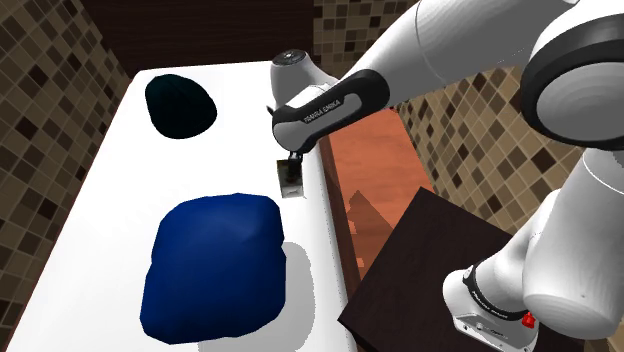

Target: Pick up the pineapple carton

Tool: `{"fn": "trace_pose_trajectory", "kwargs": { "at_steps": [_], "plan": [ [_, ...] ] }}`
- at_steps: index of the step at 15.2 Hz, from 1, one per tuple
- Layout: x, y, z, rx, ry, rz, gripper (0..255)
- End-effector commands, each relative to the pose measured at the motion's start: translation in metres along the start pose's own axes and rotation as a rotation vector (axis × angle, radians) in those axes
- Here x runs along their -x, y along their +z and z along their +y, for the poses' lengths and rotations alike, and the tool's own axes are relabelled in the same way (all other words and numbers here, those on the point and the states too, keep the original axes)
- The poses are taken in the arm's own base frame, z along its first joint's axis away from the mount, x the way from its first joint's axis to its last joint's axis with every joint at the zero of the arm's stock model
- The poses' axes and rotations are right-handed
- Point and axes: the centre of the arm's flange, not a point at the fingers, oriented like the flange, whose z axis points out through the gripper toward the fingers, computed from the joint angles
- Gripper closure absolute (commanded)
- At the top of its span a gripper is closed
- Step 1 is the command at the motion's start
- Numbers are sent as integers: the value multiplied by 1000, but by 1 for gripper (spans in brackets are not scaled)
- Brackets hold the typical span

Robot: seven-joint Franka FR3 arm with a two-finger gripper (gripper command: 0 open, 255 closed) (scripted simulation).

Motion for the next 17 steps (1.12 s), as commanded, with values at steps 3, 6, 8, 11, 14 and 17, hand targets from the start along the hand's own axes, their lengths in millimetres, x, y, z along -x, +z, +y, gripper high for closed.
{"fn": "trace_pose_trajectory", "kwargs": {
  "at_steps": [3, 6, 8, 11, 14, 17],
  "plan": [
    [-4, 22, 1, -1, -6, 3, 0],
    [-5, 38, 1, -1, -6, 3, 0],
    [-5, 41, 1, -1, -6, 3, 0],
    [-5, 41, 1, -1, -6, 3, 255],
    [-5, 41, 1, -1, -6, 3, 255],
    [-5, 42, 1, -1, -6, 3, 255]
  ]
}}
